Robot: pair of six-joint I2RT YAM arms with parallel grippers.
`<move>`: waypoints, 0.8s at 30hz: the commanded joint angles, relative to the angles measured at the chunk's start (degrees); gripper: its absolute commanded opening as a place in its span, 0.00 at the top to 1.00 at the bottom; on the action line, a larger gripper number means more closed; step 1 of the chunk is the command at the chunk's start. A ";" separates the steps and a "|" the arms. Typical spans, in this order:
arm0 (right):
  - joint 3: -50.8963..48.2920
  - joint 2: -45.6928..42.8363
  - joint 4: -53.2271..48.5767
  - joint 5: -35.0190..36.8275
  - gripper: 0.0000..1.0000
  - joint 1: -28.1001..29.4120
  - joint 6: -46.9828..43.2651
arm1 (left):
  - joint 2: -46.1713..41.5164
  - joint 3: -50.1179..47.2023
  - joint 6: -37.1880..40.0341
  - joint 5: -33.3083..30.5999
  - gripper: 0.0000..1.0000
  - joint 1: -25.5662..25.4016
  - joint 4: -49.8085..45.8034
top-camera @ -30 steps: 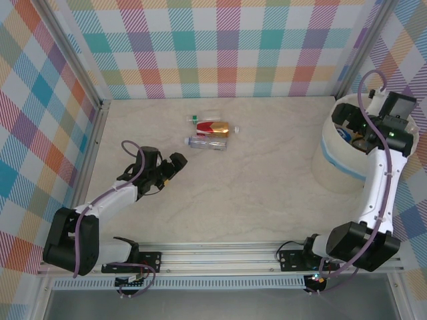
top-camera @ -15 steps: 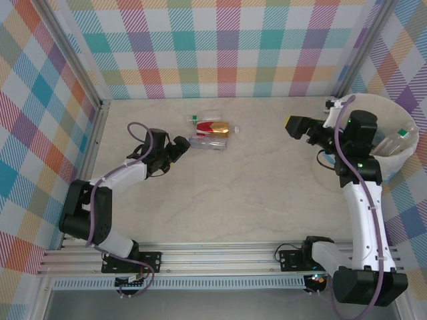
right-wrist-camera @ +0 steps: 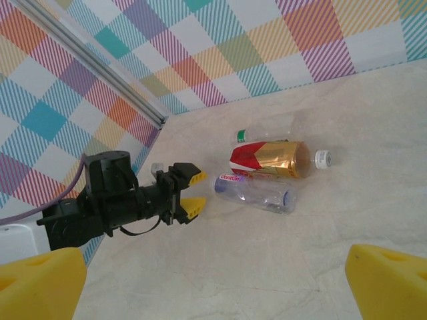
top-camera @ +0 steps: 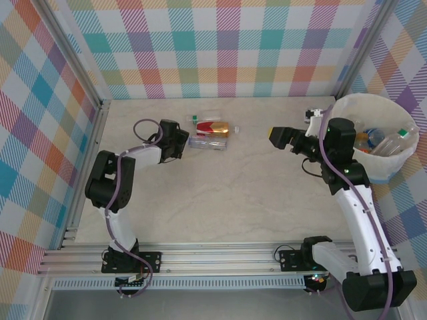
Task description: Put the plastic bottles in the bin
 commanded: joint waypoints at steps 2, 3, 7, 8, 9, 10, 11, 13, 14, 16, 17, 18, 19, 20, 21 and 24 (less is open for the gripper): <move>-0.90 -1.99 -0.87 1.52 0.00 0.64 -0.21 | 3.50 3.72 -4.25 0.06 0.40 0.32 1.37; -1.03 -2.30 -1.17 1.85 0.00 0.62 -0.41 | 4.13 3.79 -4.67 0.60 0.41 0.32 2.30; -1.77 -3.42 -1.00 2.06 0.00 0.75 -0.26 | 5.34 2.59 -7.98 0.84 0.46 0.32 4.66; -1.87 -3.45 -1.05 2.09 0.00 0.75 -0.27 | 5.51 2.16 -8.76 1.02 0.47 0.34 5.35; -1.87 -3.62 -1.29 2.04 0.00 0.75 -0.24 | 5.64 1.80 -9.37 1.08 0.48 0.38 6.02; -1.91 -3.58 -1.36 2.11 0.00 0.75 -0.32 | 5.75 1.52 -9.66 1.14 0.50 0.38 6.79; -1.96 -3.59 -1.44 2.11 0.00 0.83 -0.33 | 6.02 1.42 -9.55 1.35 0.51 0.39 7.38; -1.95 -3.56 -1.59 2.17 0.00 0.83 -0.33 | 6.56 1.72 -8.76 1.85 0.56 0.48 7.75; -1.96 -3.58 -1.55 2.12 0.00 0.83 -0.37 | 6.71 1.77 -8.34 2.35 0.59 0.57 8.03; -2.03 -3.48 -1.44 2.09 0.01 0.92 -0.08 | 6.42 0.72 -8.16 2.65 0.66 0.67 8.92; -2.09 -3.47 -1.44 1.96 0.00 1.00 0.00 | 5.89 -0.35 -8.05 2.42 0.69 0.75 9.83; -2.21 -3.48 -1.33 1.99 0.00 1.07 0.10 | 5.27 -1.35 -7.69 1.98 0.72 0.76 10.87; -2.31 -3.50 -1.21 1.85 0.00 1.18 0.20 | 4.44 -2.27 -6.69 1.74 0.76 0.75 11.83; -2.40 -3.46 -1.09 1.79 0.00 1.27 0.24 | 3.49 -2.83 -5.31 1.65 0.79 0.84 11.72; -2.48 -3.38 -1.08 1.89 0.00 1.36 0.18 | 2.37 -3.29 -3.61 1.57 0.82 0.91 11.33; -2.44 -2.92 -1.02 1.73 0.00 1.62 0.11 | -1.36 -5.12 1.03 1.36 0.87 0.93 9.45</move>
